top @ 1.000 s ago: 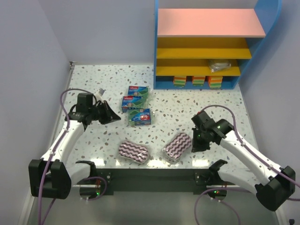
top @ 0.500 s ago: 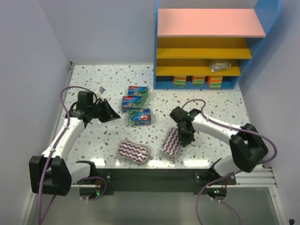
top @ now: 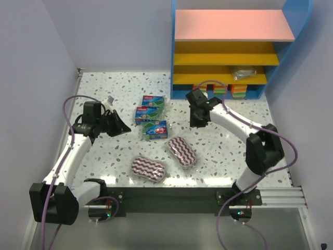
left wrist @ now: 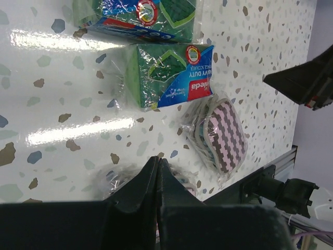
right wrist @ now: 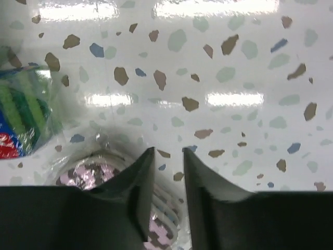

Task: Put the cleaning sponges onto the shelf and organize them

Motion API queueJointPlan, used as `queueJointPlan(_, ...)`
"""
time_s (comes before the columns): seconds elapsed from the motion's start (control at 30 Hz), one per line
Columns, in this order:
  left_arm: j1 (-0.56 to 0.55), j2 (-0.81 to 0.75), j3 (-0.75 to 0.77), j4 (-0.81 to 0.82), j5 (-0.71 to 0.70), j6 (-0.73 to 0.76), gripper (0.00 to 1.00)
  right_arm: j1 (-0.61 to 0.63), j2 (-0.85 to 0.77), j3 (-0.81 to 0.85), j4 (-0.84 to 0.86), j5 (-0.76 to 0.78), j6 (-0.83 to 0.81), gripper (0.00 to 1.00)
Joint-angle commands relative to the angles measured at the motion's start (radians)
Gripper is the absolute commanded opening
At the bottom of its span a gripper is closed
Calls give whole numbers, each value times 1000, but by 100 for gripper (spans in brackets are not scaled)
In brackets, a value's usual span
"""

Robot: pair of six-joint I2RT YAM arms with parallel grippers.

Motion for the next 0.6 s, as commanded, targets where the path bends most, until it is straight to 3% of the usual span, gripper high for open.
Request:
queueJointPlan(0.0,-2,-31,21,-10,-4,22,3,1,-227,-96,-64,32,29,38)
queueJointPlan(0.07,-2,-29,13,-2,4,17,3,2,-353,-212,-39,-31,61,59)
queueJointPlan(0.2,-2,-14,12,16,19,11,3,54,-525,-392,-21,-199,237,78)
queueJointPlan(0.37,-2,0,12,33,22,6,3,191,-685,-580,48,-264,523,81)
queueJointPlan(0.57,-2,4,1,47,32,-3,3,266,-833,-729,167,-105,838,77)
